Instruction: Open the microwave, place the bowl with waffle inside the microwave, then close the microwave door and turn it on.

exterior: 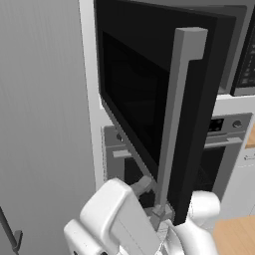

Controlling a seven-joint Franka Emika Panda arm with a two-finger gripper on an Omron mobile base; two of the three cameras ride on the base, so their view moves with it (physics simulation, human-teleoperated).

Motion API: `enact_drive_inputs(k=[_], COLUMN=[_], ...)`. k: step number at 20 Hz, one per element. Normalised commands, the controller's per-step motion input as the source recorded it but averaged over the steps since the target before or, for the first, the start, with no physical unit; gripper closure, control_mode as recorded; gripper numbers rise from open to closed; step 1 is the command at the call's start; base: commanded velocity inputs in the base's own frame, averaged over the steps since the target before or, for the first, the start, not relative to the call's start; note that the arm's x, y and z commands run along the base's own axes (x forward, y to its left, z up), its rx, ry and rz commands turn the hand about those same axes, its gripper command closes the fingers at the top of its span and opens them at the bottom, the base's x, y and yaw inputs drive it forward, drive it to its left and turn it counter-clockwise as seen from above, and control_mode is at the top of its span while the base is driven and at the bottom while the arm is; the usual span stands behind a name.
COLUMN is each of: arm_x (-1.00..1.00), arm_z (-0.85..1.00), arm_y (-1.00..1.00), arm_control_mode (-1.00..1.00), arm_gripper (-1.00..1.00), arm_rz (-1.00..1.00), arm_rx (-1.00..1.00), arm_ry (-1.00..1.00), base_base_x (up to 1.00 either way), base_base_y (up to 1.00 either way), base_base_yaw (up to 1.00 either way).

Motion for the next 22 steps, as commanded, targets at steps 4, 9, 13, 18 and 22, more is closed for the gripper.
enact_drive_inputs(k=[4, 9, 13, 18, 22], arm_x=[0.44, 0.52, 0.2, -0.01, -0.23], arm_z=[-0.26, -0.16, -0.01, 0.0, 0.13], arm_y=[0.21, 0.08, -0.09, -0.5, -0.94], arm_control_mode=[-1.0, -1.0, -1.0, -1.0, -1.0], arm_gripper=[-1.0, -1.0, -1.0, -1.0, -1.0], arm_rz=[0.0, 0.0, 0.0, 0.0, 0.0], arm_rx=[0.0, 0.0, 0.0, 0.04, 0.12], arm_ry=[0.07, 0.09, 0.03, 0.0, 0.0], base_base_x=[0.0, 0.0, 0.0, 0.0, 0.0], base_base_y=[0.0, 0.0, 0.0, 0.0, 0.0], base_base_yaw=[0.0, 0.0, 0.0, 0.0, 0.0])
